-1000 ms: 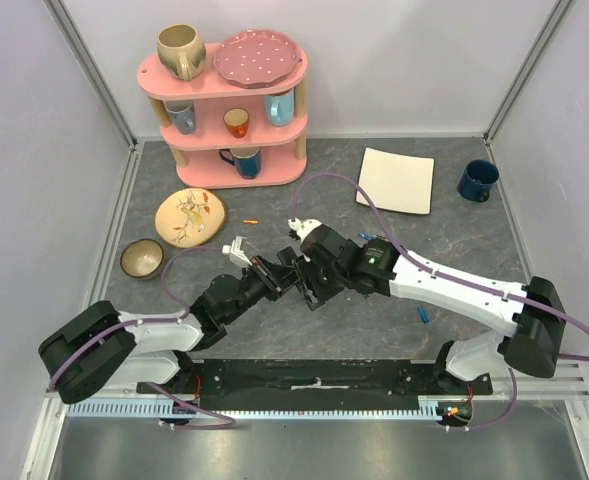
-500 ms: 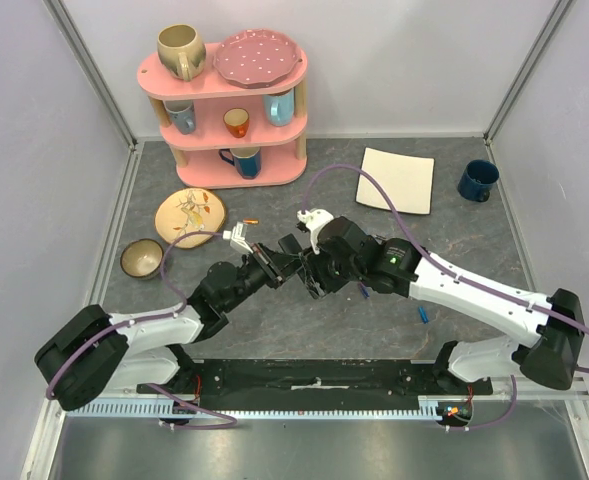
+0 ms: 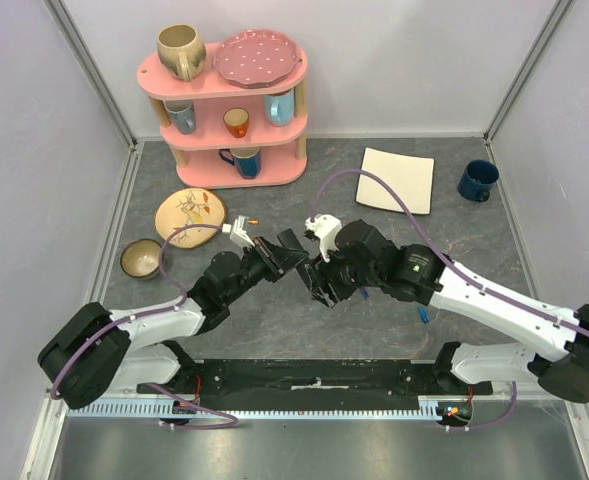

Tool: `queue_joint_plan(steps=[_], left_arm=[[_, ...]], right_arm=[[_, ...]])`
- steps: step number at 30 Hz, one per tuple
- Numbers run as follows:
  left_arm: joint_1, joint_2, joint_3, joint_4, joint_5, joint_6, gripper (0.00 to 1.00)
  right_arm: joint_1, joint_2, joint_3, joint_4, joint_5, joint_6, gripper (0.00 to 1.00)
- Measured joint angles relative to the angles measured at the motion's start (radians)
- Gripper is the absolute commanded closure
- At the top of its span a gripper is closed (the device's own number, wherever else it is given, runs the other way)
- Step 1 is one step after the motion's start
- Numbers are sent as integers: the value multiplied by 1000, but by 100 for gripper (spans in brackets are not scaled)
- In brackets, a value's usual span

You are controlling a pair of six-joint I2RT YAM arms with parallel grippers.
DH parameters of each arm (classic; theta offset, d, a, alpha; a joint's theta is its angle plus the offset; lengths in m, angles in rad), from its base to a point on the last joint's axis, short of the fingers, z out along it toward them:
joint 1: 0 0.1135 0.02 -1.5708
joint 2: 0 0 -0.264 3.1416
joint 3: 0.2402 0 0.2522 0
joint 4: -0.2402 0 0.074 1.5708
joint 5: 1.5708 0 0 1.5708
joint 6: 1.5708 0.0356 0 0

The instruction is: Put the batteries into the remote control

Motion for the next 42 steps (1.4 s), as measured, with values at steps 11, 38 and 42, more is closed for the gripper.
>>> queue_joint_plan(steps=[11, 38, 42], left_arm=[[42, 15, 460, -798, -170, 333, 98], [42, 932, 1249, -1525, -667, 806, 69], [35, 946, 1250, -1530, -640, 808, 61]], right_arm=[[0, -244, -158, 12, 408, 86, 37], [-1, -480, -368, 57, 555, 171, 36], [-1, -504, -370, 50, 552, 175, 36]])
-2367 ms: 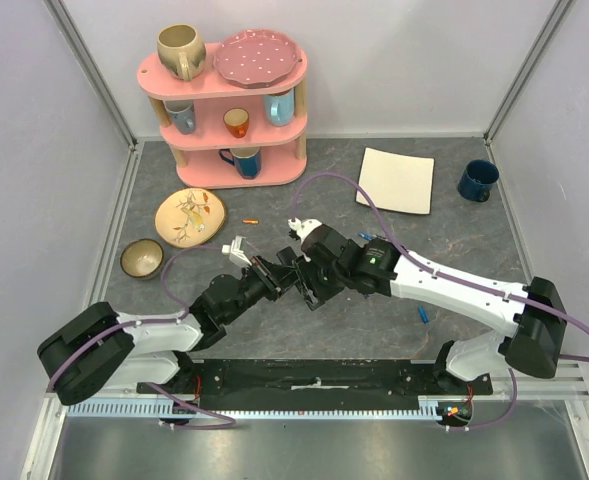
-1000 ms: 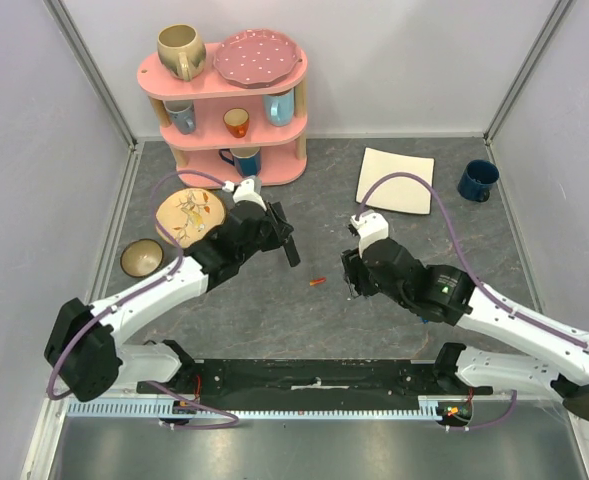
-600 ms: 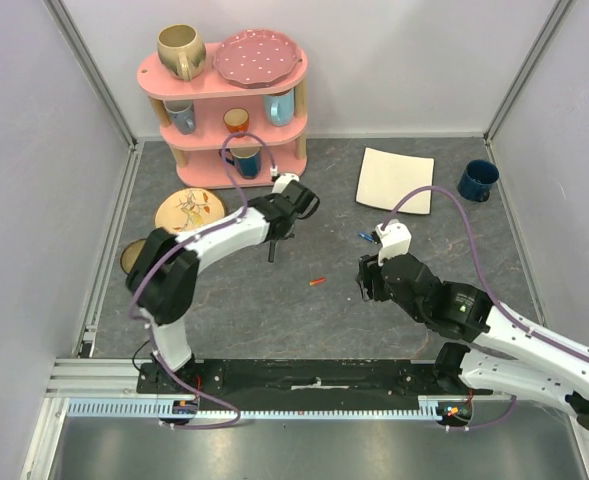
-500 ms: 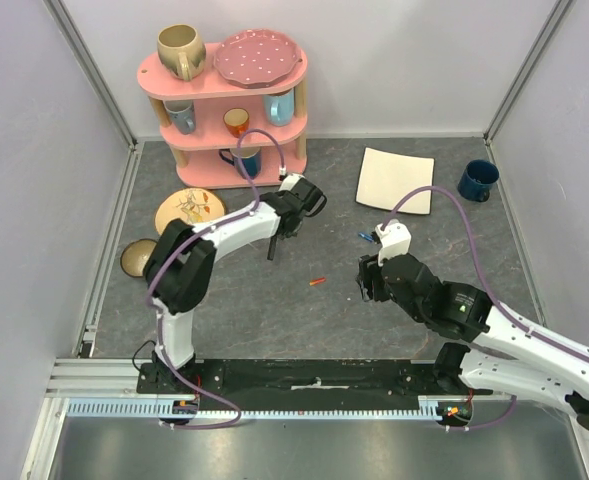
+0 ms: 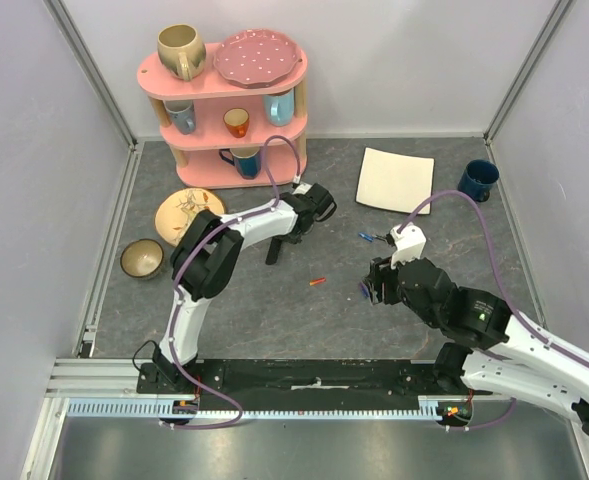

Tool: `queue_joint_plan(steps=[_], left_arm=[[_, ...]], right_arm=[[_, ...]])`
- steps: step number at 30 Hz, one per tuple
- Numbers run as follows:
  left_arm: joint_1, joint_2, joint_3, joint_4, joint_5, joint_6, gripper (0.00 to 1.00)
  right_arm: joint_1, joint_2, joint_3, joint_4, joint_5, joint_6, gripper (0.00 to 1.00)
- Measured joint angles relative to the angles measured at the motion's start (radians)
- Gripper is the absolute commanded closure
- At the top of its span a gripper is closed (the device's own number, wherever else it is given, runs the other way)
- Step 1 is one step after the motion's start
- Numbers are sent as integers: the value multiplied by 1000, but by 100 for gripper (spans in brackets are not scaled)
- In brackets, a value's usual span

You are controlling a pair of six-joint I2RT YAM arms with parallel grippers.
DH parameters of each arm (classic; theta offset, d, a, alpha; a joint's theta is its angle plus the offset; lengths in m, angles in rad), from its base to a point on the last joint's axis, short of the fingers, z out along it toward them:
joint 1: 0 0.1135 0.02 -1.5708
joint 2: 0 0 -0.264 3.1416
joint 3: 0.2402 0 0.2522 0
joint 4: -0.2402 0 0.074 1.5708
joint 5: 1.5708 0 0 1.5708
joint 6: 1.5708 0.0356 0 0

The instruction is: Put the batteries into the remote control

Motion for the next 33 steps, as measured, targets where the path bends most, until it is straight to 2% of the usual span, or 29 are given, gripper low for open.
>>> queue_joint_plan(steps=[7, 9, 10, 12, 13, 14, 15, 17, 22, 25, 28, 33], left_arm=[[-41, 2, 14, 7, 46, 3, 53], [-56, -1, 16, 8, 58, 3, 48], [-61, -5, 16, 8, 65, 3, 37], [-72, -29, 9, 7, 93, 1, 35], [-76, -51, -3, 10, 104, 2, 18], [-78, -92, -26, 10, 112, 3, 6], [-81, -160, -62, 11, 122, -2, 3], [-82, -285, -126, 34, 136, -1, 1], [-56, -782, -355, 119, 150, -33, 1], [-39, -988, -474, 159, 142, -98, 1], [-37, -1099, -577, 157, 135, -178, 1], [-37, -1161, -708, 156, 158, -254, 1]], right_arm=[[0, -19, -13, -22, 4, 11, 36], [0, -21, -13, -32, 7, 14, 36], [0, -22, -13, -35, 10, 14, 36], [0, -24, -13, -42, 13, 18, 35], [0, -26, -13, -46, 16, 21, 35], [0, -29, -13, -50, 17, 22, 36], [0, -33, -13, -55, 19, 23, 36], [0, -39, -13, -58, 22, 25, 35], [0, -47, -13, -57, 43, 28, 35], [0, -47, -13, -57, 49, 28, 35], [0, -45, -17, -50, 57, 28, 36], [0, -27, -32, -32, 68, 27, 35]])
